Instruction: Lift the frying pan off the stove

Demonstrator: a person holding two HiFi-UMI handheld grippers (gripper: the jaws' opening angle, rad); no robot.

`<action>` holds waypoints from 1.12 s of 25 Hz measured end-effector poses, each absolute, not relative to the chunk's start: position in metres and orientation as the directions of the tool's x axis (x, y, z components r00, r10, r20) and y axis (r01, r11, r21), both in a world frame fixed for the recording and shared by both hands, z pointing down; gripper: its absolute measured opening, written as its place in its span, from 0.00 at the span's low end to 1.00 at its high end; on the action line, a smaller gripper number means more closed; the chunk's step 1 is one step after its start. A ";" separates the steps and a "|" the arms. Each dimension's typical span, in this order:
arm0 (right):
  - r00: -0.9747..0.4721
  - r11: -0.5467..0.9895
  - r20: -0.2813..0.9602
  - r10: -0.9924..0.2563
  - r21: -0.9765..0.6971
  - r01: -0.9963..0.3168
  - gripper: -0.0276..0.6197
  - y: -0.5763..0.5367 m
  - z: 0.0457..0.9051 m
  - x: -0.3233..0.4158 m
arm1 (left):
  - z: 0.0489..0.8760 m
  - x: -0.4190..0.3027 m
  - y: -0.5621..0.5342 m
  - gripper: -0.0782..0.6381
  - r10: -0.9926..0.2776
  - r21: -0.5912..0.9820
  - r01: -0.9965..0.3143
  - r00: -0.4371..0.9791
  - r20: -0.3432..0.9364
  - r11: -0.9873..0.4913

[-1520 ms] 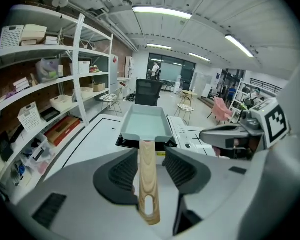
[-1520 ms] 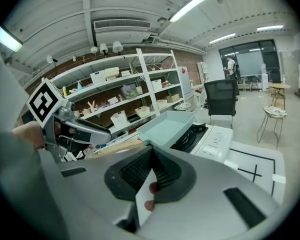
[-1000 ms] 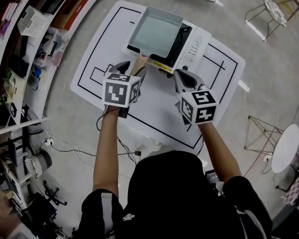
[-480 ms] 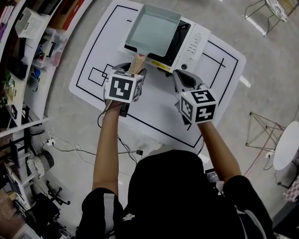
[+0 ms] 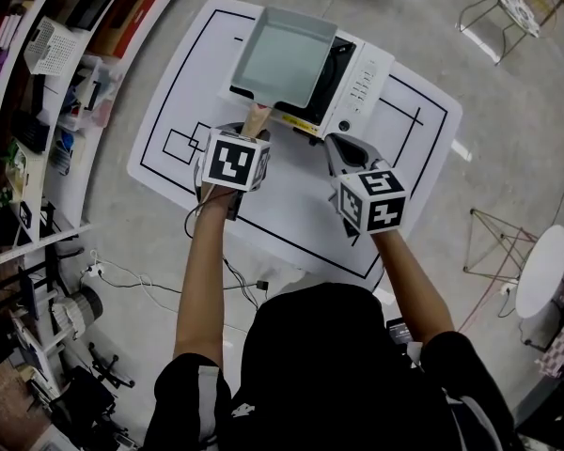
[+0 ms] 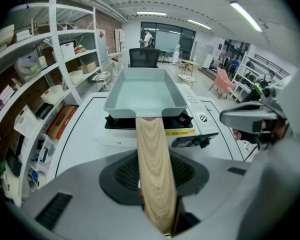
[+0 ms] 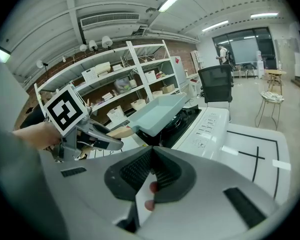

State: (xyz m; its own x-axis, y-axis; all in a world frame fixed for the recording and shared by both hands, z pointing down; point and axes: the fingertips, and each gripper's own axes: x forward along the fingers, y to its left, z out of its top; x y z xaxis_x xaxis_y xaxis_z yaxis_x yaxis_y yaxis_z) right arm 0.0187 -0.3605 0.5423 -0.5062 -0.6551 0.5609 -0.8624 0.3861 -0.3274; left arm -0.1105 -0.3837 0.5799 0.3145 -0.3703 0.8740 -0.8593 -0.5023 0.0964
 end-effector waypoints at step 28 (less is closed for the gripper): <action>-0.499 0.385 0.580 -0.644 -0.317 -0.867 0.04 -0.358 0.547 0.019 | 0.588 -0.115 -0.382 0.27 -0.440 0.068 -0.882 0.299 0.847 -0.467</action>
State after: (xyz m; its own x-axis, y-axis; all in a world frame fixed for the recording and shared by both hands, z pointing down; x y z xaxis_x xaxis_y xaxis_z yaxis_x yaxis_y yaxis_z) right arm 0.0193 -0.3580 0.5465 -0.4986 -0.6438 0.5804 -0.8666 0.3854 -0.3170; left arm -0.1153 -0.3820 0.5878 0.2988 -0.4397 0.8470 -0.8815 -0.4672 0.0684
